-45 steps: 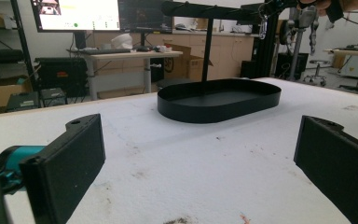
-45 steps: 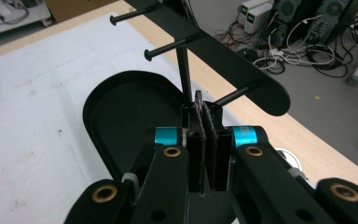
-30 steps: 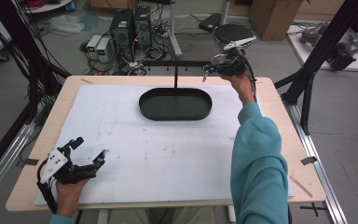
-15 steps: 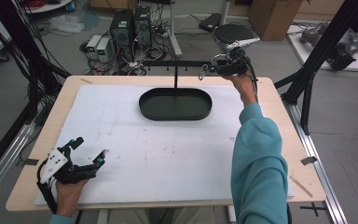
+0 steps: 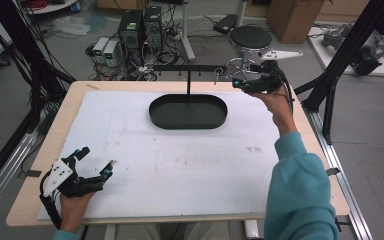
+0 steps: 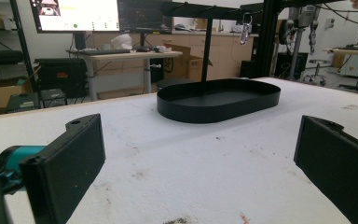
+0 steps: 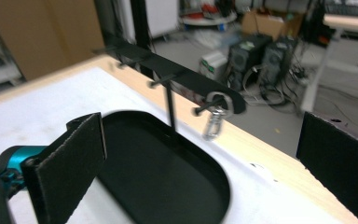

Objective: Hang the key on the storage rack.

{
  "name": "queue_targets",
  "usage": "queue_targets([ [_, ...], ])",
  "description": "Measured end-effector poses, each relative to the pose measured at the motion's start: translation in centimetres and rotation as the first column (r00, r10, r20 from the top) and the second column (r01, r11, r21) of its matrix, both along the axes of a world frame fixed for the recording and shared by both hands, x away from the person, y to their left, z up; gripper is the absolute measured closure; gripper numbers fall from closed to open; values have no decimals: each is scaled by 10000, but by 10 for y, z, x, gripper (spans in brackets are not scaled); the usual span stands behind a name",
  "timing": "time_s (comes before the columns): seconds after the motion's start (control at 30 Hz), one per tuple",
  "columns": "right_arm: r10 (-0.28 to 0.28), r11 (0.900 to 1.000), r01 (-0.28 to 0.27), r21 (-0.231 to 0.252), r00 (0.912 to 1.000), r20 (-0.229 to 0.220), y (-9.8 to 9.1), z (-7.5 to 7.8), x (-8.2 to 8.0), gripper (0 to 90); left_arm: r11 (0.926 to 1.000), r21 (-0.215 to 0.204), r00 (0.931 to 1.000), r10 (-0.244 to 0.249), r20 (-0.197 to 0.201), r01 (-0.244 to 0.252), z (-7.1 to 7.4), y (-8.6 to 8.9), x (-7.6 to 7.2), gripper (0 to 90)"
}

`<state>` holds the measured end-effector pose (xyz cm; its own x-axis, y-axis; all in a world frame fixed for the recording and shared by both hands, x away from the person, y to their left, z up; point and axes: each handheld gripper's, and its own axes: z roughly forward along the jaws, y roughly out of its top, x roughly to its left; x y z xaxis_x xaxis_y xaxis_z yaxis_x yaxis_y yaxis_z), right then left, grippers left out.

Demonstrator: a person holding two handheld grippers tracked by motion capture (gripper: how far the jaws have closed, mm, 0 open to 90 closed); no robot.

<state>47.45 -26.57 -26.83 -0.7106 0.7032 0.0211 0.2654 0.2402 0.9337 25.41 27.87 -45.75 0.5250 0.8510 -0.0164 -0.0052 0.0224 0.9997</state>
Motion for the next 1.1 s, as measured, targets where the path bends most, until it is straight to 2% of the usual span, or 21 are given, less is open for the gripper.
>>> queue_targets([
  [0.03, 22, 10000, -22, 44, 9999, -165, -2, 0, -7, 6, 10000, -5, 10000, 6, 7, -6, 0, 0, 0, 23],
  [0.07, 26, 10000, -26, 12, 9999, 127, -4, 0, -16, 6, 10000, 7, 10000, 8, 5, -8, 0, 0, 0, 23],
  [0.1, 26, 10000, -26, 12, 9999, 127, -4, 0, -16, 6, 10000, -2, 10000, 11, -3, -11, 0, 0, 0, 23],
  [0.17, 142, 9998, -151, 155, 9982, 580, -15, -3, -41, 6, 10000, -30, 10000, 21, -19, -21, 0, 0, 0, 23],
  [0.2, 142, 9998, -151, 155, 9982, 580, -15, -3, -41, 6, 10000, -14, 10000, 9, -28, -10, 0, 0, 1, 23],
  [0.23, 105, 9997, -120, 190, 9972, 742, -19, -5, -50, 6, 10000, -23, 10000, 16, -31, -16, 0, 0, 1, 23],
  [0.3, 40, 9991, -82, 418, 9950, 995, -26, -9, -65, 6, 10000, -20, 10000, 22, -32, -22, 0, 0, 1, 23],
  [0.33, 25, 9978, -108, 658, 9922, 1244, -31, -16, -80, 6, 10000, -30, 10000, 25, -25, -25, 0, 0, 1, 23],
  [0.4, 53, 9970, -153, 757, 9914, 1305, -33, -21, -86, 6, 10000, 0, 10000, 30, -20, -30, 0, 0, 0, 23],
  [0.47, 20, 9963, -149, 841, 9884, 1516, -36, -38, -107, 6, 10000, 7, 10000, 28, -10, -28, 0, 0, 0, 23],
  [0.53, -19, 9961, -122, 872, 9872, 1595, -36, -45, -114, 6, 10000, 5, 10000, 31, -15, -31, 0, 0, 0, 23],
  [0.57, 5, 9946, -201, 1017, 9821, 1884, -36, -60, -127, 6, 10000, 4, 10000, 29, -19, -29, 0, 0, 0, 23],
  [0.6, -30, 9945, -172, 1035, 9815, 1915, -36, -67, -134, 6, 10000, -9, 10000, 37, -15, -37, 0, 0, 0, 23],
  [0.63, -30, 9945, -172, 1035, 9815, 1915, -36, -67, -134, 6, 10000, 3, 10000, 25, -22, -25, 0, 0, 0, 23],
  [0.67, 5, 9919, -293, 1232, 9739, 2270, -35, -84, -148, 6, 10000, 6, 10000, 28, -26, -28, 0, 0, 0, 23],
  [0.77, -224, 9903, -136, 1382, 9665, 2556, -36, -110, -165, 6, 10000, 75, 10000, 10, 15, -10, 0, 0, 0, 23],
  [0.8, -224, 9903, -136, 1382, 9665, 2556, -36, -110, -165, 6, 10000, 68, 10000, 4, 20, -4, 0, 0, 0, 23],
  [0.83, -476, 9854, 36, 1702, 9658, 2549, -38, -125, -174, 6, 10000, 78, 10000, 6, 28, -6, 0, 0, 0, 23],
  [0.93, -714, 9810, 222, 1926, 9650, 2523, -42, -142, -182, 6, 10000, 76, 10000, 12, 39, -12, 0, -1, 0, 23],
  [1.03, -876, 9795, 352, 1982, 9609, 2627, -45, -152, -187, 6, 10000, 75, 10000, 14, 32, -14, 0, 0, 0, 23],
  [1.1, -913, 9797, 404, 1963, 9618, 2579, -47, -159, -188, 6, 10000, 86, 10000, 22, 42, -22, 0, -1, 0, 23],
])
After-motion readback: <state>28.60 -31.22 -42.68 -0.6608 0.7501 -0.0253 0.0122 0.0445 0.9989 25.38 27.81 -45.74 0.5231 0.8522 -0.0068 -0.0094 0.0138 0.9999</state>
